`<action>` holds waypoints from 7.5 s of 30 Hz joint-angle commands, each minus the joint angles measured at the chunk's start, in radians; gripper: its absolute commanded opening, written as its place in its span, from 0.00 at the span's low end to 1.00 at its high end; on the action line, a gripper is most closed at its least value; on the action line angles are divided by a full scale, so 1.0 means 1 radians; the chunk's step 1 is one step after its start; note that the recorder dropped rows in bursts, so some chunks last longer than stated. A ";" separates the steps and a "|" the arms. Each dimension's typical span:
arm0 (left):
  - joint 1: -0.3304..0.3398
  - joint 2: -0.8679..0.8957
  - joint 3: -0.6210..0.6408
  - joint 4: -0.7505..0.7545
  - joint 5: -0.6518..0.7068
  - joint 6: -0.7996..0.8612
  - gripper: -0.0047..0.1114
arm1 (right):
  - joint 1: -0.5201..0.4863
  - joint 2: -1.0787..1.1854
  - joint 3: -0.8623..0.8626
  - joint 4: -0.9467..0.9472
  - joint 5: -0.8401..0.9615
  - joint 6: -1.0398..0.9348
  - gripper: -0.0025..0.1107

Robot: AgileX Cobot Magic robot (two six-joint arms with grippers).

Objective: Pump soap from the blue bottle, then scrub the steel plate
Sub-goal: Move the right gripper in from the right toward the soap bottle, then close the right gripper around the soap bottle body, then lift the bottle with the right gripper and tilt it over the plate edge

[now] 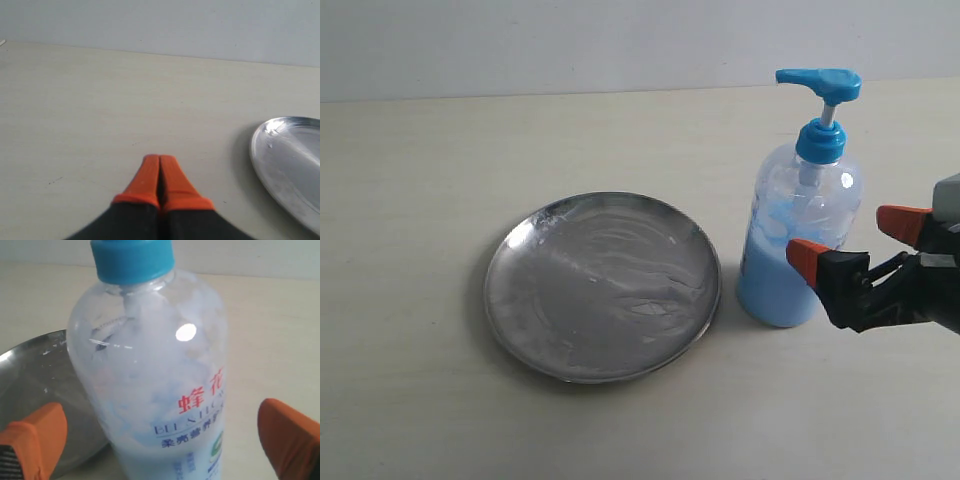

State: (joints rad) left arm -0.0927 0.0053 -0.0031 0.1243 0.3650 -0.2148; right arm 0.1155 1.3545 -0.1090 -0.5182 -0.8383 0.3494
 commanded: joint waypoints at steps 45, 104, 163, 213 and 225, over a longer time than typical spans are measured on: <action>0.003 -0.005 0.003 0.004 -0.010 0.003 0.04 | 0.001 0.494 -0.247 -0.092 -0.259 -0.332 0.02; 0.003 -0.005 0.003 0.004 -0.010 0.003 0.04 | 0.001 0.494 -0.469 -0.111 0.073 -0.300 0.94; 0.003 -0.005 0.003 0.004 -0.010 0.003 0.04 | 0.652 0.492 -0.459 1.463 -0.127 -0.730 0.94; 0.001 -0.005 0.003 0.004 -0.010 0.003 0.04 | 0.477 0.554 -0.514 0.847 -0.206 -0.892 0.02; 0.001 -0.005 0.003 0.004 -0.010 0.003 0.04 | 0.477 0.554 -0.416 0.813 -0.327 -0.870 0.02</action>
State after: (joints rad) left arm -0.0927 0.0053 -0.0031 0.1243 0.3650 -0.2148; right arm 0.5972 1.9341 -0.5385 0.3016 -1.0597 -0.5285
